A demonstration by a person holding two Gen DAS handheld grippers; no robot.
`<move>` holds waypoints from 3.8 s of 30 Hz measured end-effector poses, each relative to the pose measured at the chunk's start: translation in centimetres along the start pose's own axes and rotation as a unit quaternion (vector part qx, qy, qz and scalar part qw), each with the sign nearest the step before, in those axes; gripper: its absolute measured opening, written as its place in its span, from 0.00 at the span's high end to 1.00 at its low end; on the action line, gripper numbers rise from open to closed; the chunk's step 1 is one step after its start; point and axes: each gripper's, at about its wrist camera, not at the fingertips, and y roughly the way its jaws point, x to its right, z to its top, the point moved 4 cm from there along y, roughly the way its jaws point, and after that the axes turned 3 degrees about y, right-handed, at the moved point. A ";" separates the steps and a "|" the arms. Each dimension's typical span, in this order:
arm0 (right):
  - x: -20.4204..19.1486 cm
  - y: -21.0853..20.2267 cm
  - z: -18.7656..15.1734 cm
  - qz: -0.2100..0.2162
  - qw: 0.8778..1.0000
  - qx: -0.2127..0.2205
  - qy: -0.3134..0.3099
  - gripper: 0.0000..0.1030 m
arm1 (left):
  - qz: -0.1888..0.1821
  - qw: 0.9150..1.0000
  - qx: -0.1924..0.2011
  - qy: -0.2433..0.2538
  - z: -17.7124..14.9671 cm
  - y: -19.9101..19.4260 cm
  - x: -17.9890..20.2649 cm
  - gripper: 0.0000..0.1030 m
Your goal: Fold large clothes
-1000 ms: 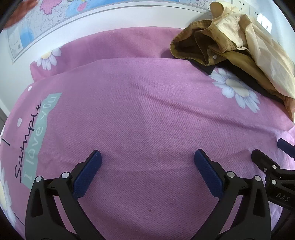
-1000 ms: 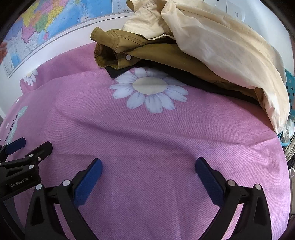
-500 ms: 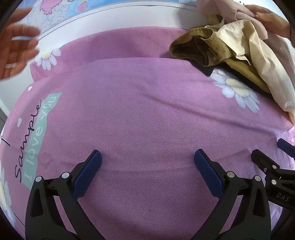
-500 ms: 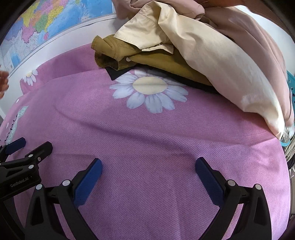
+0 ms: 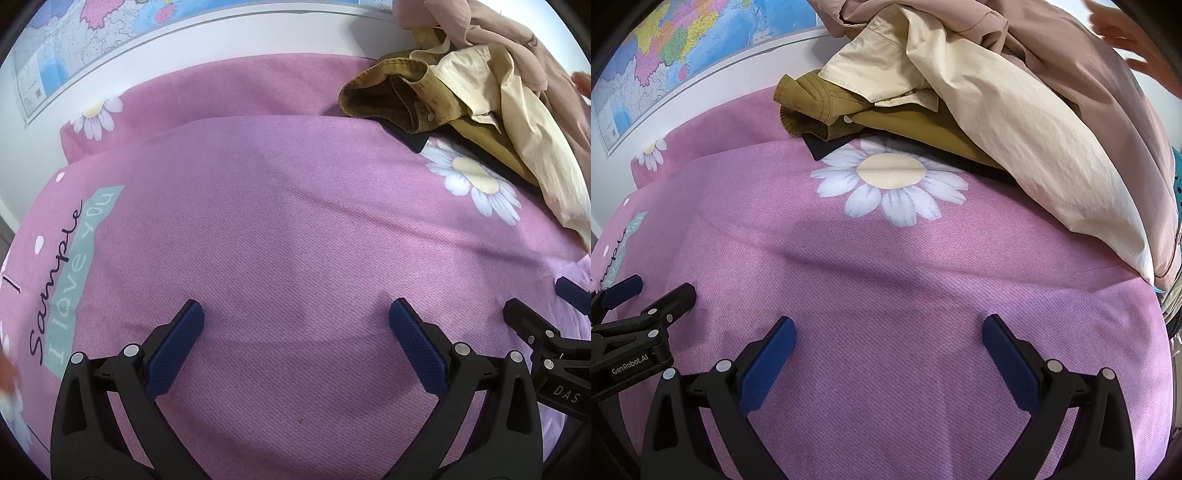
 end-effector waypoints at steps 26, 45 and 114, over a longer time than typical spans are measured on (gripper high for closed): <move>-0.5 0.0 -0.2 0.000 1.000 0.000 0.000 0.04 | 0.000 1.000 0.000 0.000 0.0 0.0 0.0 0.04; 0.8 -5.6 0.5 0.001 0.996 0.086 0.038 0.05 | -0.025 0.996 0.074 0.037 1.0 -4.1 2.3 0.05; 5.4 -13.2 0.4 -0.031 0.980 0.185 0.072 0.05 | -0.055 0.981 0.176 0.063 3.2 -11.7 8.1 0.05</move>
